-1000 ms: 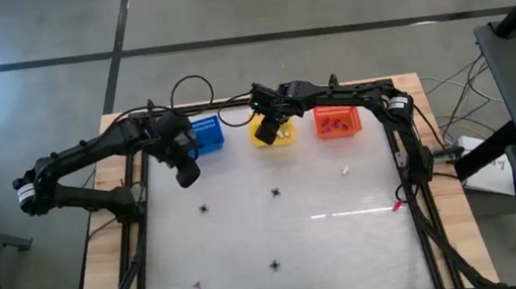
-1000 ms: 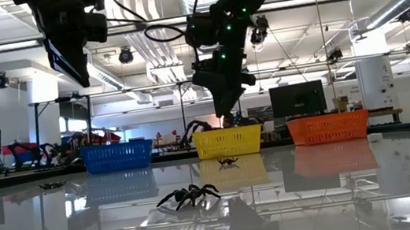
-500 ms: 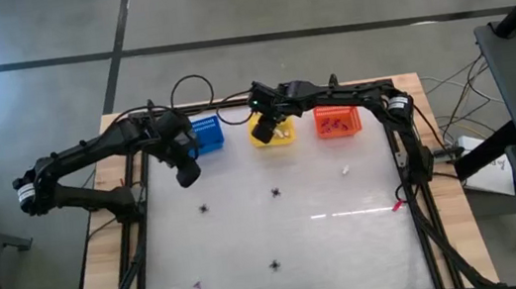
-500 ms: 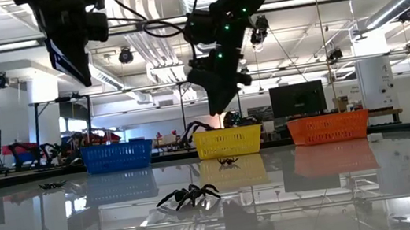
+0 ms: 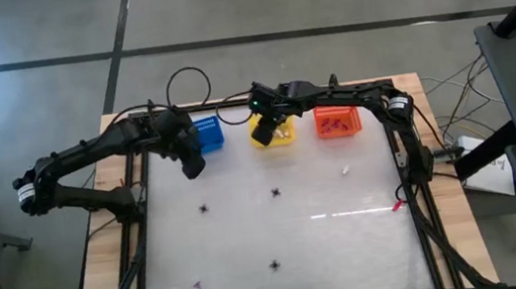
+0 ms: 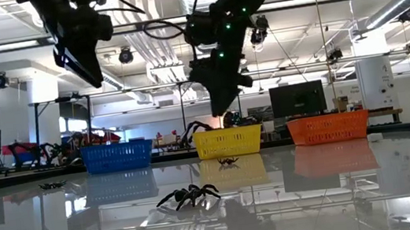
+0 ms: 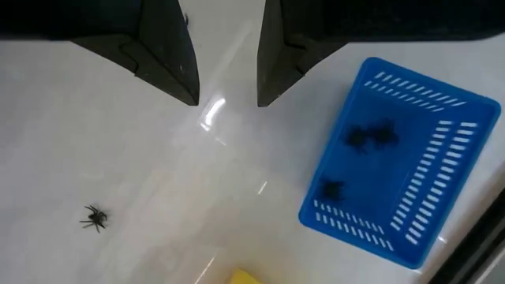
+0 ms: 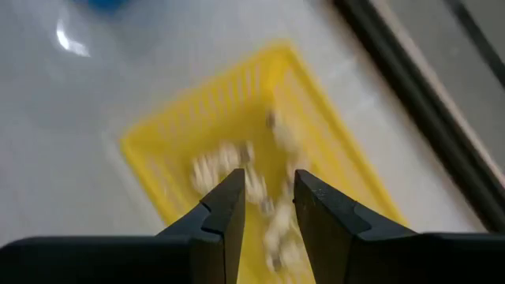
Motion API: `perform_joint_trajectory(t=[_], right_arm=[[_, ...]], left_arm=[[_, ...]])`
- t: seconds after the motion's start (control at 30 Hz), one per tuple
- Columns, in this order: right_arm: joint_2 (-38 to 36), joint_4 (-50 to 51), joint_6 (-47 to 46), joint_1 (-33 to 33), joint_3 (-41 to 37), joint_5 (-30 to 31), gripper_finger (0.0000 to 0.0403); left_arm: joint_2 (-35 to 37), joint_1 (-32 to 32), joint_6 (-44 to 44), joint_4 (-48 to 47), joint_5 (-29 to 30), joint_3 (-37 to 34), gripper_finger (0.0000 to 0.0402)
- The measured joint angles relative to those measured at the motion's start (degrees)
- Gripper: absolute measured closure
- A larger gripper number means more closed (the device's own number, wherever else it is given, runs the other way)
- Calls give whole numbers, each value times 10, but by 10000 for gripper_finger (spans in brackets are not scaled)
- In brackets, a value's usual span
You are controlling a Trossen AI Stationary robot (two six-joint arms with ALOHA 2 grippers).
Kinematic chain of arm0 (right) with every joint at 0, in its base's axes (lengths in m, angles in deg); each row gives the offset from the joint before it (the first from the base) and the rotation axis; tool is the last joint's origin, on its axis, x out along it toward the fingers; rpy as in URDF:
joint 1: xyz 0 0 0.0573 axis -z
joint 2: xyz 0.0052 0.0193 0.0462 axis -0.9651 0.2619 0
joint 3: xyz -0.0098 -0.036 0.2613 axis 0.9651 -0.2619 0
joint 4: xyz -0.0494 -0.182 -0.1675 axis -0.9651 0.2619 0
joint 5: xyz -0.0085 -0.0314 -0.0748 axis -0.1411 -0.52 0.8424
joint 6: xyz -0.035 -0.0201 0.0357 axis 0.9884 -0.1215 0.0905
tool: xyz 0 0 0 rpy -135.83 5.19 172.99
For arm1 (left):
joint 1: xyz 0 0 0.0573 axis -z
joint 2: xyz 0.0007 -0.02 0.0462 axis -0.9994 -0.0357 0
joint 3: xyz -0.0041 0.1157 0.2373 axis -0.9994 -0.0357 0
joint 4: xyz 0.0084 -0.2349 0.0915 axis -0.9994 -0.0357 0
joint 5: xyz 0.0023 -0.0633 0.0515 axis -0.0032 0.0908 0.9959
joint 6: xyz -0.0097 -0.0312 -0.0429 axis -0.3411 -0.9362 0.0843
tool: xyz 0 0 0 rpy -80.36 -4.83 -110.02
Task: Sort Halloween decoration
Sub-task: Put the black spider toy into the blue basket
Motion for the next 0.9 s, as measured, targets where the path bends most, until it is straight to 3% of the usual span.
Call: perform_joint_trajectory(t=[0.2,0.37,0.77,0.9], right_arm=[[-8,153,28,-17,27,5,303],[-8,220,44,-33,34,4,303],[-9,283,4,-82,35,1,303],[-9,299,-16,-109,35,-27,303]], left_arm=[[0,2,2,-5,-59,0,290],[-1,25,1,-38,-92,0,290],[-17,144,-10,-65,-97,0,288],[-22,173,-12,-65,-118,0,287]])
